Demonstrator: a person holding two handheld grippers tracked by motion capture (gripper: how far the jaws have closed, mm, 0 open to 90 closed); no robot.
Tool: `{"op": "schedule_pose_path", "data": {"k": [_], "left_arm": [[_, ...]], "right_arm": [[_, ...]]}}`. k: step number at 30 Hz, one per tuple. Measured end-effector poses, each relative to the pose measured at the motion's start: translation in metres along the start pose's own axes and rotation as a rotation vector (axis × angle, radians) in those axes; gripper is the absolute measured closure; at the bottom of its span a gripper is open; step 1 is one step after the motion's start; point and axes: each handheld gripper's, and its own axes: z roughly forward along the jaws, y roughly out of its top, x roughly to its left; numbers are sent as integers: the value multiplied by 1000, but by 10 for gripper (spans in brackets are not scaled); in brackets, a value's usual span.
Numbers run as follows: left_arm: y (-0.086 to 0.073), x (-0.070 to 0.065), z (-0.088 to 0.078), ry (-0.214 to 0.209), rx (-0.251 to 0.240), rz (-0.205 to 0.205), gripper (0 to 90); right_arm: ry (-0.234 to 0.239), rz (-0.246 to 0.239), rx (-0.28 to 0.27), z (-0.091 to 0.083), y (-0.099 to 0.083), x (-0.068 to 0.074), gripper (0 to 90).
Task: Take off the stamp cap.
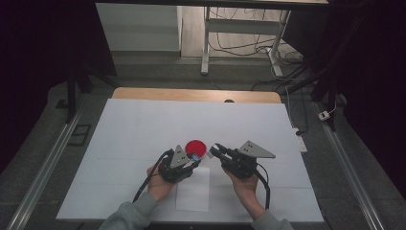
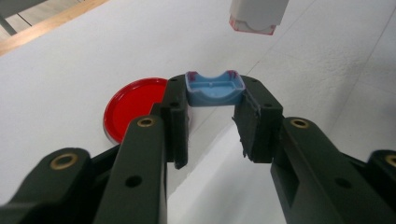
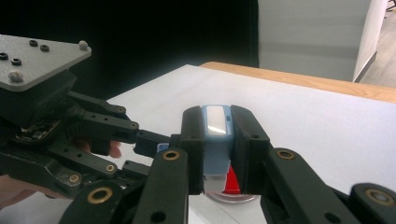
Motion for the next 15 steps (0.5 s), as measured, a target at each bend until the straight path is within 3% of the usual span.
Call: {"op": "schedule_pose_path", "data": {"k": [15], "left_arm": [[-17, 20, -38, -5, -7, -56, 660]], "right_arm": [[-6, -18, 12, 0, 0, -2, 754]]}}
